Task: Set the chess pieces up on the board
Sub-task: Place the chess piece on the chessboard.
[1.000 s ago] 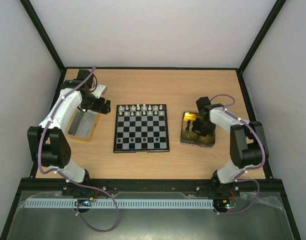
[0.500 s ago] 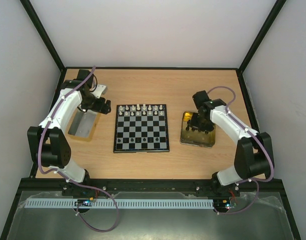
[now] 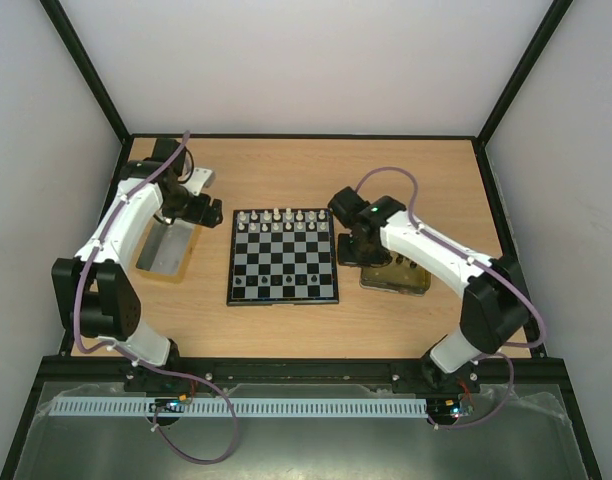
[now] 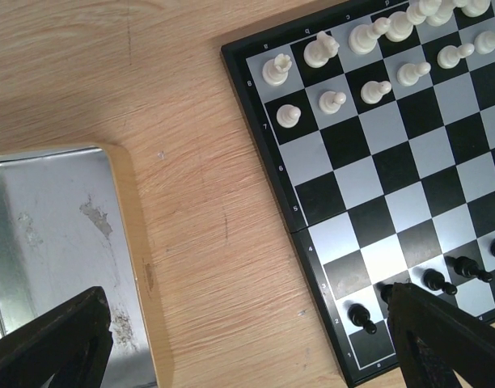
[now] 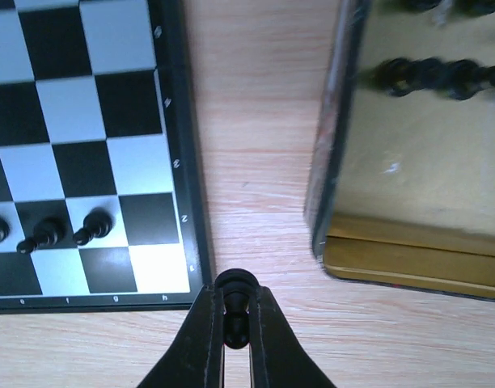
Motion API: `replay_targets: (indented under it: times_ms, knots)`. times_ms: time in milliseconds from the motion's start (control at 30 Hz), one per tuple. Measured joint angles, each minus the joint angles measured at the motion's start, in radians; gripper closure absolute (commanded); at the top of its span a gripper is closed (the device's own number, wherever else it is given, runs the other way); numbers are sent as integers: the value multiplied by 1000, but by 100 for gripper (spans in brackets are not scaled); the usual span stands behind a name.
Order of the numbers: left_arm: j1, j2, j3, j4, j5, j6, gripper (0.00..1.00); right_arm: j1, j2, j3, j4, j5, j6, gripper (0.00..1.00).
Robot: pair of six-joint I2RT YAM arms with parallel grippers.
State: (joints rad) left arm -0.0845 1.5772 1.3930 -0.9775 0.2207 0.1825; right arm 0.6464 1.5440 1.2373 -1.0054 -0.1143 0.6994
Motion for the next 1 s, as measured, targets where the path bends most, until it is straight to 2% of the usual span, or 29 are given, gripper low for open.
replay_targets:
  times_ms: [233,1000]
  knots:
    - [0,-35,-10,6,-1,0,7,91,87,0,20,-27,27,97]
    - [0,-45,-20,8,-16,-4,5,120,223,0,123,-76,30,95]
